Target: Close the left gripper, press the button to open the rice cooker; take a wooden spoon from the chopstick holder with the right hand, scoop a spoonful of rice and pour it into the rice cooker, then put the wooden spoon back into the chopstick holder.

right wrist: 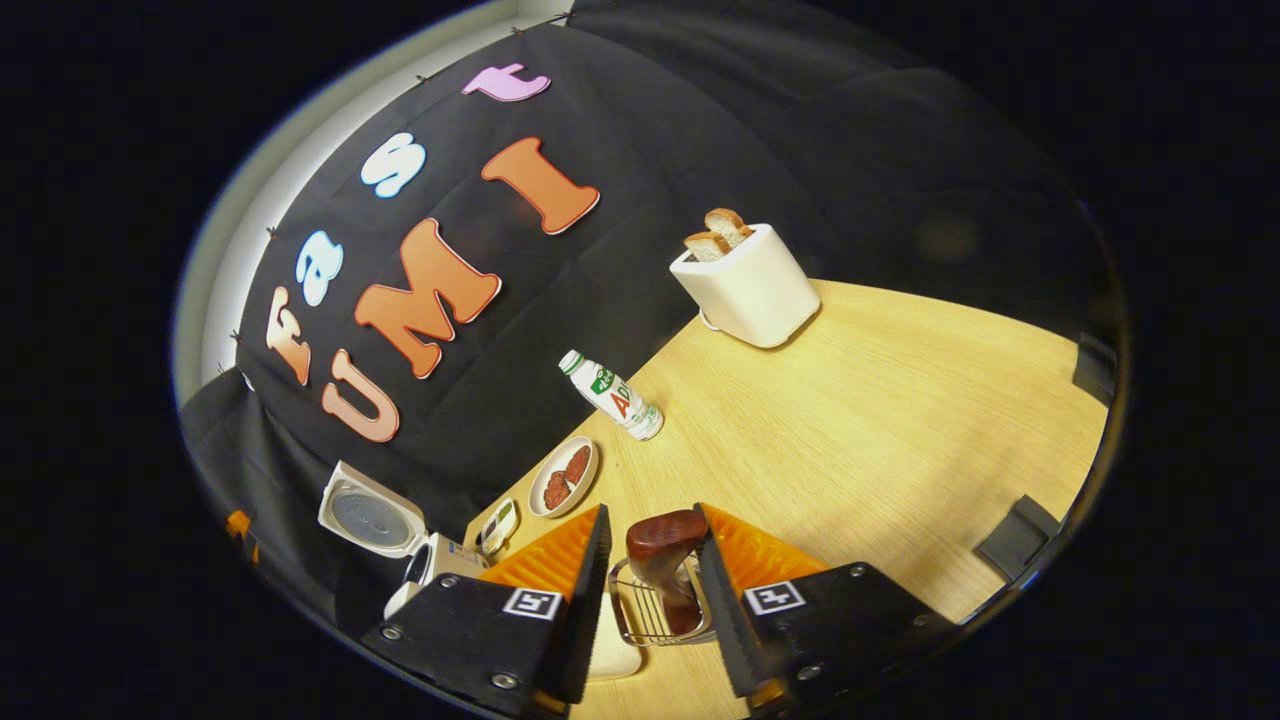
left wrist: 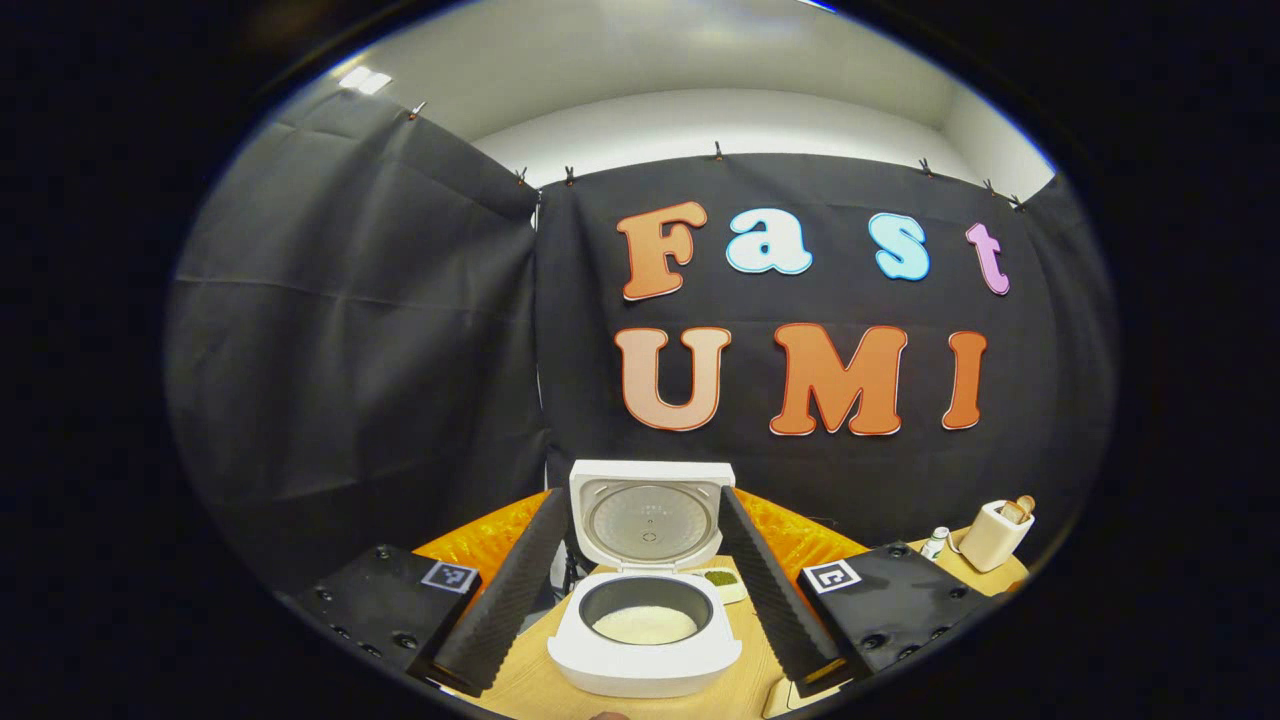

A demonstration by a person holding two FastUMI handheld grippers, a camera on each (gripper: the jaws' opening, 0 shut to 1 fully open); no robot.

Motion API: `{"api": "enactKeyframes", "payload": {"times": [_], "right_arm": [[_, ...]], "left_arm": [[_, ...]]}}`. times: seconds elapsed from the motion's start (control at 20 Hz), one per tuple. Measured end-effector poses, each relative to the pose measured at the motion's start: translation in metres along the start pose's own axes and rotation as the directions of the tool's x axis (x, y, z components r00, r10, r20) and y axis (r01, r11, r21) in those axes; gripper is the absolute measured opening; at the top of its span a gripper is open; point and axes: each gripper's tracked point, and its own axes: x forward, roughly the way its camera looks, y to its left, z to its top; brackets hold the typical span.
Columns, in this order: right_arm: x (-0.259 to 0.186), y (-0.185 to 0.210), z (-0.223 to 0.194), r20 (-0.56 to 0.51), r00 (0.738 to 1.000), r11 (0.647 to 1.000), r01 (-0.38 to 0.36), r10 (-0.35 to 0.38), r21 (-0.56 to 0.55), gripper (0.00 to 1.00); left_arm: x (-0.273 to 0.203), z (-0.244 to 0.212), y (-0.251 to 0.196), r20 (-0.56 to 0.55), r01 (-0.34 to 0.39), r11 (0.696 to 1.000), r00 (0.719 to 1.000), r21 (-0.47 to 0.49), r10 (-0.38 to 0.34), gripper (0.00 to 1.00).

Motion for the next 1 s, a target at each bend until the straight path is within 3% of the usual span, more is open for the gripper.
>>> {"api": "enactKeyframes", "payload": {"times": [0.1, 0.35, 0.65, 1.0], "right_arm": [[0.003, 0.005, -0.005, -0.021, 1.000, 1.000, -0.009, 0.009, 0.022, 0.37], [0.000, 0.006, -0.005, -0.025, 1.000, 1.000, 0.012, -0.012, -0.003, 0.21], [0.000, 0.004, 0.007, 0.018, 1.000, 0.993, 0.023, -0.021, -0.117, 0.19], [-0.007, 0.017, 0.029, 0.130, 0.991, 0.985, 0.030, -0.007, -0.172, 0.19]], "left_arm": [[0.000, -0.004, 0.006, -0.011, -0.014, 1.000, 1.000, -0.001, 0.014, 1.00], [-0.001, -0.005, 0.015, -0.010, -0.028, 1.000, 1.000, -0.006, 0.027, 1.00], [0.004, -0.010, 0.033, -0.012, -0.015, 0.999, 1.000, -0.042, 0.015, 1.00], [0.024, -0.030, 0.061, -0.056, 0.023, 0.997, 0.998, -0.068, -0.027, 1.00]]}}
